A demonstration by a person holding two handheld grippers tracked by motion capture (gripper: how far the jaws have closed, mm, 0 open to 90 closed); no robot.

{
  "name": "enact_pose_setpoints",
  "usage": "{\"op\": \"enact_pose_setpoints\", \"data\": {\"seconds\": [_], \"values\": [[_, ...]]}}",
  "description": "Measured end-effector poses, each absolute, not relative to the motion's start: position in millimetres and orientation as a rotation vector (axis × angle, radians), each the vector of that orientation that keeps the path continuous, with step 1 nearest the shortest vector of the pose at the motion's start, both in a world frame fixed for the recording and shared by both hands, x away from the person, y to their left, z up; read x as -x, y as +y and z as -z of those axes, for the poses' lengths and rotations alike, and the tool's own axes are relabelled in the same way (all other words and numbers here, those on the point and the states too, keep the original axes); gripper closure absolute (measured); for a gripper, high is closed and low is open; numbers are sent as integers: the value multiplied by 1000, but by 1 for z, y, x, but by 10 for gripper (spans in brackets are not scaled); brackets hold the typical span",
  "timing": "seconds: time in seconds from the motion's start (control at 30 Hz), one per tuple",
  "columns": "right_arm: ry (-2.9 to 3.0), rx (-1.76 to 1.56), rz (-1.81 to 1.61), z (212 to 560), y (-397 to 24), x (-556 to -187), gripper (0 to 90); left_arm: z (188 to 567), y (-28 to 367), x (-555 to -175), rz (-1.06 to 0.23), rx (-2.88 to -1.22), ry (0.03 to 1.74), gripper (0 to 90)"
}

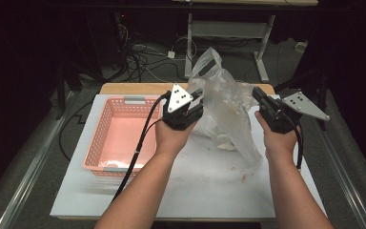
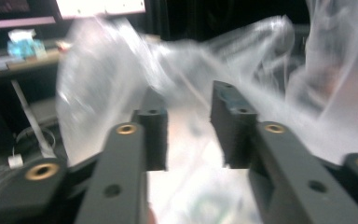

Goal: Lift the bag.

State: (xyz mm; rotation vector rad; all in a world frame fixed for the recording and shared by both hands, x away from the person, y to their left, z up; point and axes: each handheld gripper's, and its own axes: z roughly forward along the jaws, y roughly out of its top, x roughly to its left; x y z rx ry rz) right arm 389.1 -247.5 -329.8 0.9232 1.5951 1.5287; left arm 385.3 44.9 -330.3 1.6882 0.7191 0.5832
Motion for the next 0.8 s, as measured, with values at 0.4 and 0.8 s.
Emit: {"op": "enact_pose_setpoints", "data": {"seconds": [0.4, 0.8], "values": [[1639, -922, -1502, 345, -247, -384, 900, 363, 75, -332, -486, -1736, 742, 383], [1653, -905, -1510, 344, -250, -373, 884, 403, 84, -314, -338, -1862, 810, 89]]}}
